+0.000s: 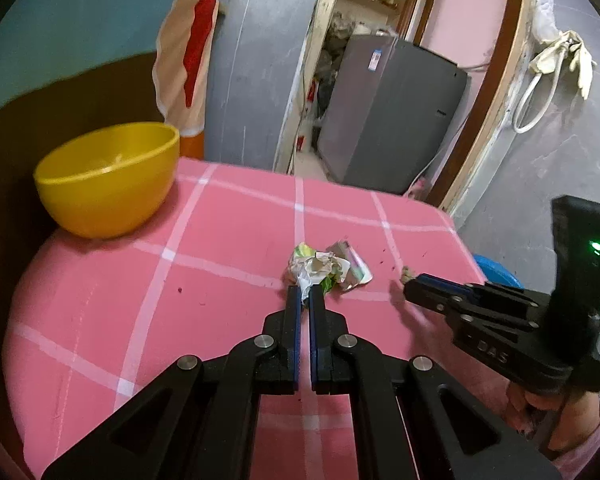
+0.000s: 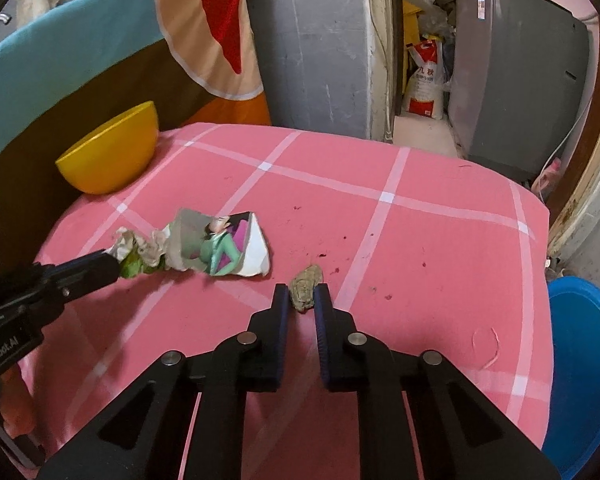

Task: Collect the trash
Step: 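Lift both held pieces and carry them over the blue bucket, then open the left tool to drop the wrapper while the right tool releases the scrap, then move both open tools back over the remaining trash on the table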

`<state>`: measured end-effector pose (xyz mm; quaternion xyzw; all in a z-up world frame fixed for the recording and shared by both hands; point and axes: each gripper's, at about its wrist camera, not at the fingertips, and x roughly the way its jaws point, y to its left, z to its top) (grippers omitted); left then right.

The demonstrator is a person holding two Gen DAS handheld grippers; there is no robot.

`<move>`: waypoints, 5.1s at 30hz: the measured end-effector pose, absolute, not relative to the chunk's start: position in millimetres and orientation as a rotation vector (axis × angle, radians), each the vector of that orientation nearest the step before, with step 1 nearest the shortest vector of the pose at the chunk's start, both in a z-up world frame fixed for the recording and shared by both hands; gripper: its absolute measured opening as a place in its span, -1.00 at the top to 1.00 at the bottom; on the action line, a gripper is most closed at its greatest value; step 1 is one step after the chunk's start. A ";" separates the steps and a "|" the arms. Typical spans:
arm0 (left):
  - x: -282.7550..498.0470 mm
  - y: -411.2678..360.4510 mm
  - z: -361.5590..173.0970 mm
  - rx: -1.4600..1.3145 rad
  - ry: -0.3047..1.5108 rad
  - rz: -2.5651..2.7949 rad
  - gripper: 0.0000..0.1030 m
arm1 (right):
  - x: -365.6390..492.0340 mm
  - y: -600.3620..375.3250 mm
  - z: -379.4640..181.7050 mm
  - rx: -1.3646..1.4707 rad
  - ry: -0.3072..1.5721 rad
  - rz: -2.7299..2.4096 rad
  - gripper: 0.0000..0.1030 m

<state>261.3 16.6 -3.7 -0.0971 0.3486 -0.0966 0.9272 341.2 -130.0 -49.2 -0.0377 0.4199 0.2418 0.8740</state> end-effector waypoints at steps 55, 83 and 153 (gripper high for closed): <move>299.9 -256.3 60.8 -0.096 0.557 -0.728 0.96 | 228.3 -383.1 41.9 0.072 0.334 0.013 0.78; 317.2 -224.9 32.1 -0.129 0.670 -0.630 0.15 | 251.0 -392.1 5.6 0.139 0.491 -0.030 0.46; 244.7 73.1 -3.4 -0.128 0.545 0.135 -0.95 | 295.2 -152.8 8.4 0.011 0.532 0.356 -1.00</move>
